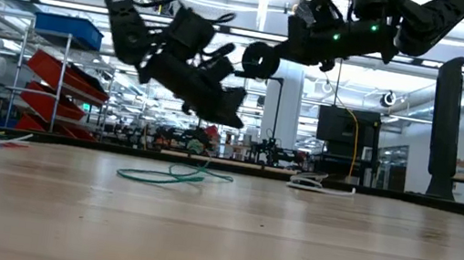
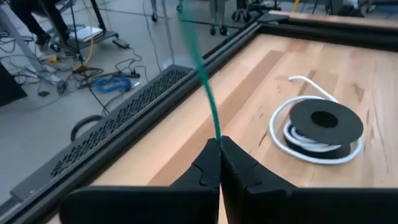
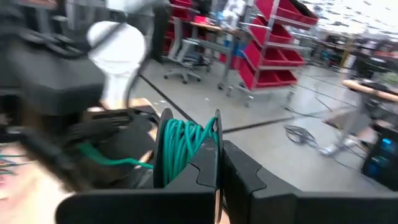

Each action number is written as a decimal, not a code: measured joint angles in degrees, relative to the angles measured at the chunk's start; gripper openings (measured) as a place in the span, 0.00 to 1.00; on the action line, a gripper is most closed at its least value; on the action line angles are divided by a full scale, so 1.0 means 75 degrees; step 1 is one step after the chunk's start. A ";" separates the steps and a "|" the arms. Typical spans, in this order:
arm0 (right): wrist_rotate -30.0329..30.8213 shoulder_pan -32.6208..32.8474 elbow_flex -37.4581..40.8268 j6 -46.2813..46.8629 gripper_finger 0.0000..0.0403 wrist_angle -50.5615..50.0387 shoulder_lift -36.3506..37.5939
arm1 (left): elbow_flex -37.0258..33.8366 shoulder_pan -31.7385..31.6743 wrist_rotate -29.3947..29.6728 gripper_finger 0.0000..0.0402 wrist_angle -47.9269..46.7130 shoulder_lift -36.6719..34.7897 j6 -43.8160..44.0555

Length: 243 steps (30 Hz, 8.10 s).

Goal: Coil cords
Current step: Coil the green wire onto the spool

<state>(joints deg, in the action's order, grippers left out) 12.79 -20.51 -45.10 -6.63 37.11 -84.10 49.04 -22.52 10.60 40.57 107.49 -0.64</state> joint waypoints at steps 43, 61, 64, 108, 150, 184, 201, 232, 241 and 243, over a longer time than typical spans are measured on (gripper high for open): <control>0.0012 -0.0251 0.0003 -0.0012 0.00 -0.0587 -0.1908 | 0.0862 0.0330 0.0601 0.00 -0.2536 -0.1292 -0.1173; 0.0111 0.0073 0.0003 -0.0009 0.00 -0.0983 -0.1908 | 0.0394 -0.0044 -0.0142 0.00 -0.4006 -0.1435 -0.1603; 0.0122 0.0073 0.0003 -0.0014 0.00 -0.0983 -0.1908 | 0.0105 -0.0038 -0.0471 0.04 -0.4073 -0.1435 -0.1572; -0.0151 0.0073 -0.0001 -0.0127 0.00 -0.0548 -0.1901 | -0.1281 0.0210 -0.1404 0.17 0.1074 0.0683 0.0853; -0.0355 0.0070 -0.0003 -0.0207 0.00 -0.0443 -0.1900 | -0.0939 0.0346 0.0222 0.01 0.0668 0.0221 -0.0050; -0.0959 0.0096 -0.0003 -0.0291 0.00 -0.0263 -0.1900 | 0.0862 -0.1295 -0.0929 0.00 -0.4248 -0.1257 -0.1196; -0.1500 0.0098 -0.0003 0.0304 0.00 0.1573 -0.1870 | 0.0772 -0.1191 -0.1542 0.00 -0.4447 -0.1172 -0.0967; 0.0022 0.0157 -0.0009 0.1019 0.00 0.2929 -0.1854 | 0.0758 -0.0788 -0.2147 0.00 -0.1754 -0.0705 0.1448; 0.0507 0.0259 -0.0009 0.0857 0.00 0.3143 -0.1870 | 0.0661 -0.0582 -0.2214 0.00 -0.0157 -0.0117 0.2454; 0.0496 0.0259 -0.0009 0.0819 0.00 0.3198 -0.1873 | 0.0459 -0.0571 -0.2234 0.01 0.0343 -0.0109 0.2594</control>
<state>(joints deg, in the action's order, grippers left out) 16.51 -18.57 -45.17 -0.49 61.09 -98.15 52.48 -26.81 -6.15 43.15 106.67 18.82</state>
